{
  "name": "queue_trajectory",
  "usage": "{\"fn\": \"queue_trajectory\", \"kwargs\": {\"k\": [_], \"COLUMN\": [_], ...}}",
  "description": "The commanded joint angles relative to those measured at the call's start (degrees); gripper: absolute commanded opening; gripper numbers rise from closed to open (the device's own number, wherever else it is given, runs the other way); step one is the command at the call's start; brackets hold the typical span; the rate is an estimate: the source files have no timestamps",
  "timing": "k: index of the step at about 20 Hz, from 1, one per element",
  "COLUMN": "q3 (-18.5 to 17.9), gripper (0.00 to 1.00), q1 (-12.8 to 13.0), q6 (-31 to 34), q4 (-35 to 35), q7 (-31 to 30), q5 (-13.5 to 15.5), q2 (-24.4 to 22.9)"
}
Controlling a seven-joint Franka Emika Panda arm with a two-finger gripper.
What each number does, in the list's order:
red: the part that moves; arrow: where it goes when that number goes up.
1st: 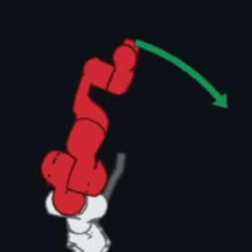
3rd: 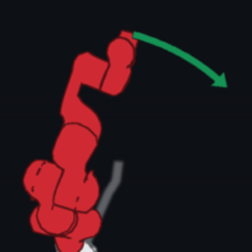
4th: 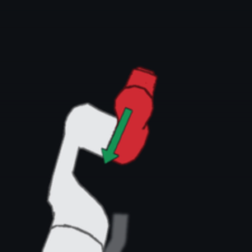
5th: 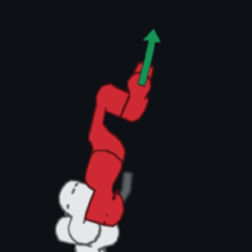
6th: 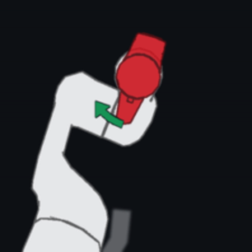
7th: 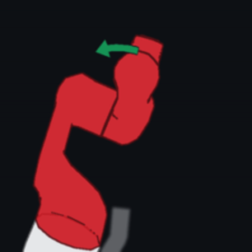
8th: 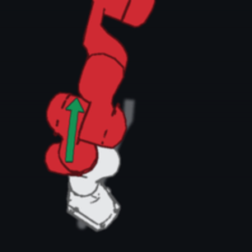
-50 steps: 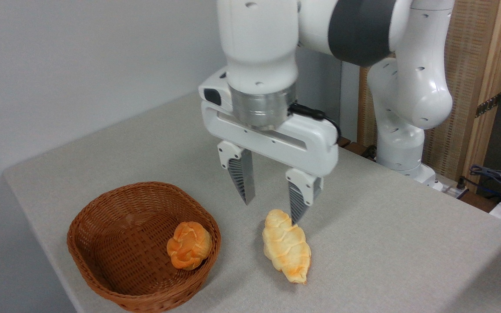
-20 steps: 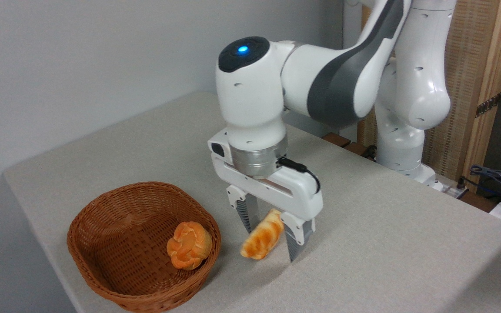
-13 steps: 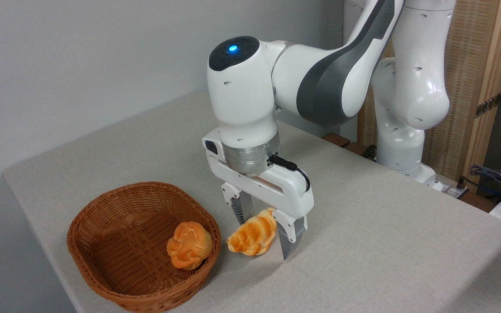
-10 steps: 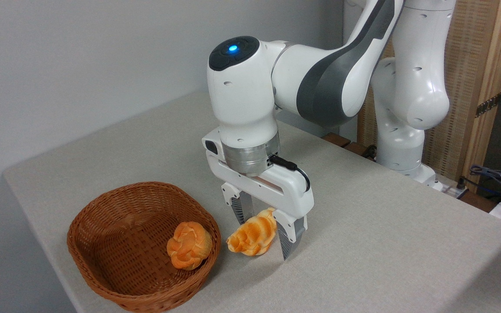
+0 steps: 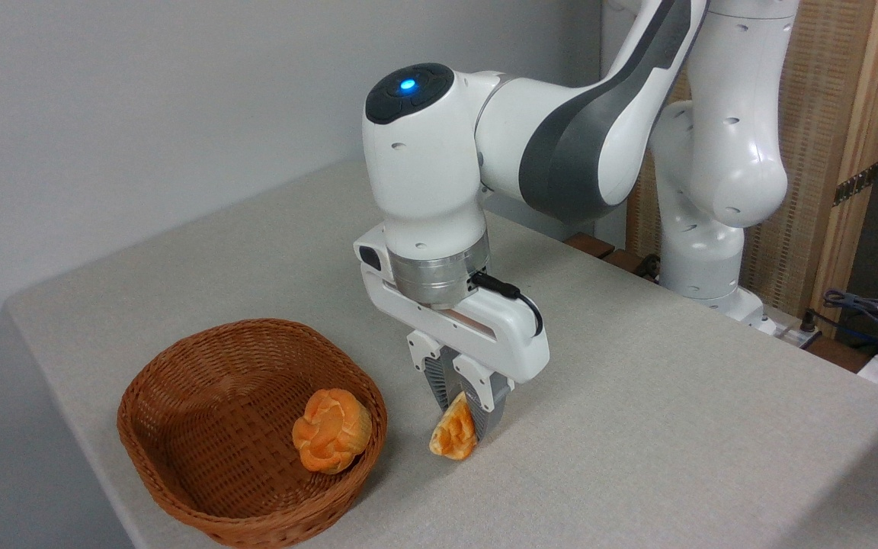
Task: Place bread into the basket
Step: 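Lift the croissant roll and rotate it toward the wicker basket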
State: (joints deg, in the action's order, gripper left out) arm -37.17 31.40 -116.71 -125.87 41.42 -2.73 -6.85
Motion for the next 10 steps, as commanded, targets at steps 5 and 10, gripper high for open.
{"fn": "queue_trajectory", "kwargs": {"k": [5,10], "q3": [-0.27,-0.27], "gripper": [0.21,0.21], "q1": [0.42,-0.02], "q6": [-0.54,2.97], "q4": [0.54,5.10], "q7": [-0.64,-0.47], "q5": [1.06,3.52], "q2": [-0.62,-1.24]}}
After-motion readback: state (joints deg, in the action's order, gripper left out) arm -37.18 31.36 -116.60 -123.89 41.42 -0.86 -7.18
